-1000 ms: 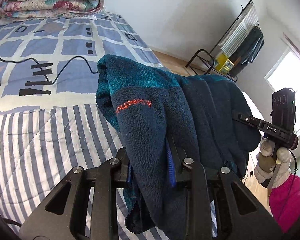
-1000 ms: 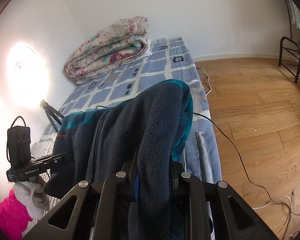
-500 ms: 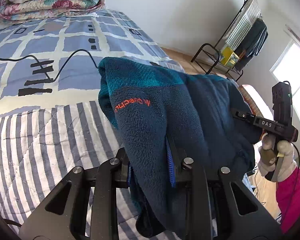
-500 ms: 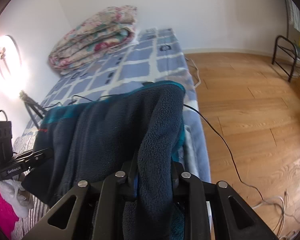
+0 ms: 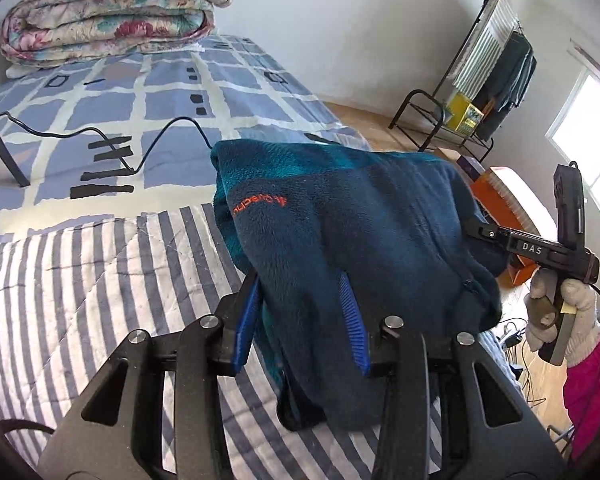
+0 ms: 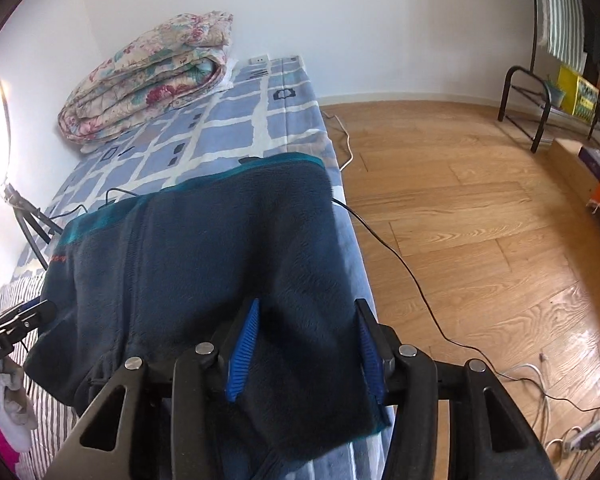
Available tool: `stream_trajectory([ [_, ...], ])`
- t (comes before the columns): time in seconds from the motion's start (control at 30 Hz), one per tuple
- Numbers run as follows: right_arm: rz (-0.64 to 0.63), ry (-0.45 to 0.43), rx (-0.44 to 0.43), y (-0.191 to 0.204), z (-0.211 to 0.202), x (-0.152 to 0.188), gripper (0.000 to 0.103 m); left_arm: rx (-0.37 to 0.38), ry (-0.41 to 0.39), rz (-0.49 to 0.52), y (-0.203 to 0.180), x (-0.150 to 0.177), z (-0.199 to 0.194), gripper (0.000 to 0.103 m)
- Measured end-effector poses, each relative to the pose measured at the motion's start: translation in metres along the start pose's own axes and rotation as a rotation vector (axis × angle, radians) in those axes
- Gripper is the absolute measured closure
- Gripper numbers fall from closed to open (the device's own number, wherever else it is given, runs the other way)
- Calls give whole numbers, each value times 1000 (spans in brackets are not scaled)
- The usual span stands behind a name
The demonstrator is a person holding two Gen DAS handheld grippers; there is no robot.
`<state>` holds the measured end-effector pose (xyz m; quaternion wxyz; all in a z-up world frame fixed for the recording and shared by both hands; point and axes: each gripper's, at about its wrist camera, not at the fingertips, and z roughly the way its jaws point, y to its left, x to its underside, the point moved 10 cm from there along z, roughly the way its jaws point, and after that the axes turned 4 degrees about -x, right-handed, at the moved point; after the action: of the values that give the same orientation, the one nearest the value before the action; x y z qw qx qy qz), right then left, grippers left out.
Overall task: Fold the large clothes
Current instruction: 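Lower the bundle onto the bed and open both tools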
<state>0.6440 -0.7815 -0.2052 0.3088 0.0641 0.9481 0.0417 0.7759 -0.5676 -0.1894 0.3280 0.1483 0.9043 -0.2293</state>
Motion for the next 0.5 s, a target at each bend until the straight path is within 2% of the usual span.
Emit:
stream_trajectory([
  [0.5, -18, -80, 4, 42, -70, 6, 54, 20, -69, 53, -24, 9, -80, 64],
])
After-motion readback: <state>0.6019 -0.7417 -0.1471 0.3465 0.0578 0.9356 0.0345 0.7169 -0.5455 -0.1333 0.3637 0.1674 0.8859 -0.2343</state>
